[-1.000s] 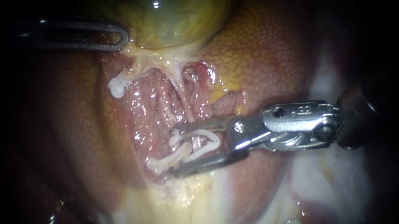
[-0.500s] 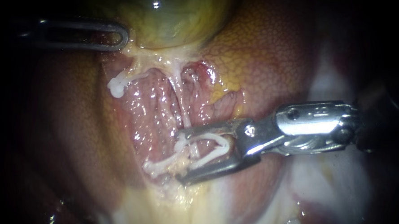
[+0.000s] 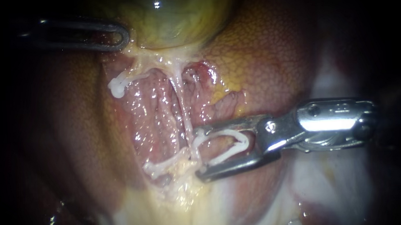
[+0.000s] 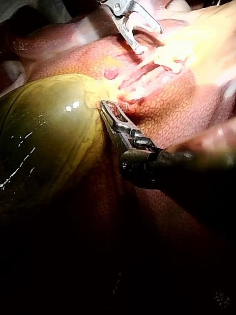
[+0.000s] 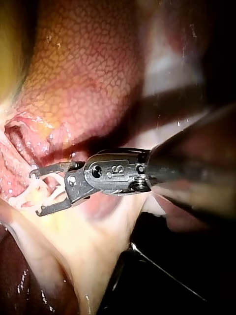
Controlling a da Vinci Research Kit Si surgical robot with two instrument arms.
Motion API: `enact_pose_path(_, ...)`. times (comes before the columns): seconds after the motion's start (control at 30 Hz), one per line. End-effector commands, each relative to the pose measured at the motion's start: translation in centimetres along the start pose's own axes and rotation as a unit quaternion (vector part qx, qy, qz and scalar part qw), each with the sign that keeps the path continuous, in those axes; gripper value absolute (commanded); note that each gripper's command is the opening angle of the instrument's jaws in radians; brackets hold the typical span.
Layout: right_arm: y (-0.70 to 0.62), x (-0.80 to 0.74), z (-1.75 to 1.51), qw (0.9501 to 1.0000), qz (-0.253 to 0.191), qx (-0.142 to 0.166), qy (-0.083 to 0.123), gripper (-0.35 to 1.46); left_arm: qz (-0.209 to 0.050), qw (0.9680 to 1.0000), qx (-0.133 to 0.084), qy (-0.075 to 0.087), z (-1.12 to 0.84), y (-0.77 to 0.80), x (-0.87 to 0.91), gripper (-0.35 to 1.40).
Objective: Clipping first clip right tube
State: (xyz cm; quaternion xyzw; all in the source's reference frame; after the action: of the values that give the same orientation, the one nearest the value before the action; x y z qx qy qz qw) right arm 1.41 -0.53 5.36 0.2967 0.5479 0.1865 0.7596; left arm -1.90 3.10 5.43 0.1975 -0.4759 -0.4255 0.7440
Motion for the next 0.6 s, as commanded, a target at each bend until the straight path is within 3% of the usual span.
enact_pose_path(0.03,0.03,-0.04,0.0,1.0,0.0,-0.001,0.0,0.44,0.0,1.0,0.0,0.0,0.0,0.0,0.0,-0.35)
enact_pose_path(0.6,0.33,-0.32,0.09,1.0,0.005,0.001,-0.001,0.44,0.0,1.0,0.0,0.0,0.0,0.0,0.01,-0.35)
